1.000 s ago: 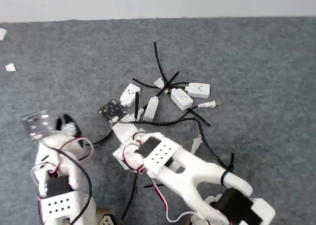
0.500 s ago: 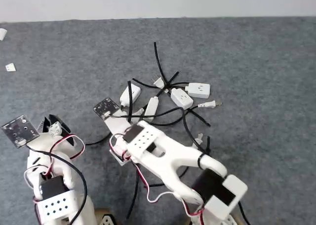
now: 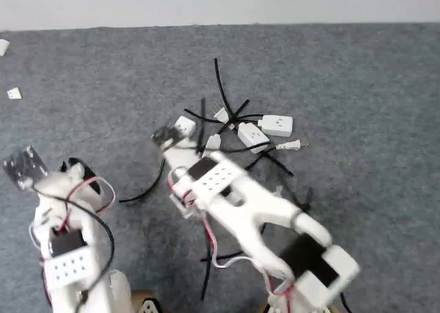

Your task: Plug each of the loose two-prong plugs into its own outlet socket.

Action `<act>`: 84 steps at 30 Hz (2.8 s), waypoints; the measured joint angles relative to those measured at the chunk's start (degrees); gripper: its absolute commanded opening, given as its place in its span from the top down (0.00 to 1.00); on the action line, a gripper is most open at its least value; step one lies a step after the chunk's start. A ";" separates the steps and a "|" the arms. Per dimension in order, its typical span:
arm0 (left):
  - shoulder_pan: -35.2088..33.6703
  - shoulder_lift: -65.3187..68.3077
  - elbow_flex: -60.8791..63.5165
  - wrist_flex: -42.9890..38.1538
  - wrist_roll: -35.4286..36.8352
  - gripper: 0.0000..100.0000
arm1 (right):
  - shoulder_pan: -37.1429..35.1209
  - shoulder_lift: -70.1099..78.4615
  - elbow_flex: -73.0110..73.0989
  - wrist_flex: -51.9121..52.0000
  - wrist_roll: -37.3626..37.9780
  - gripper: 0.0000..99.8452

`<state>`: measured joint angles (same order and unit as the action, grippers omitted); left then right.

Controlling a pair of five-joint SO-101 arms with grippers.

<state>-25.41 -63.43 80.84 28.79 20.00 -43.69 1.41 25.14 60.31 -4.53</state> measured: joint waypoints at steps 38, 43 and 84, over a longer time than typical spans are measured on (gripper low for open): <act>14.42 32.09 -12.22 -1.14 -18.81 0.96 | 104.44 19.08 -26.29 9.93 34.99 0.76; 14.42 32.09 -12.22 -1.14 -19.16 0.87 | 104.35 27.16 -42.81 24.09 35.16 0.83; 37.89 48.79 -34.37 7.03 -0.88 0.99 | 81.67 -26.29 36.57 6.68 31.30 0.99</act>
<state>12.48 -14.64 46.46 35.82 19.12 37.98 -24.88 61.71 66.99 26.77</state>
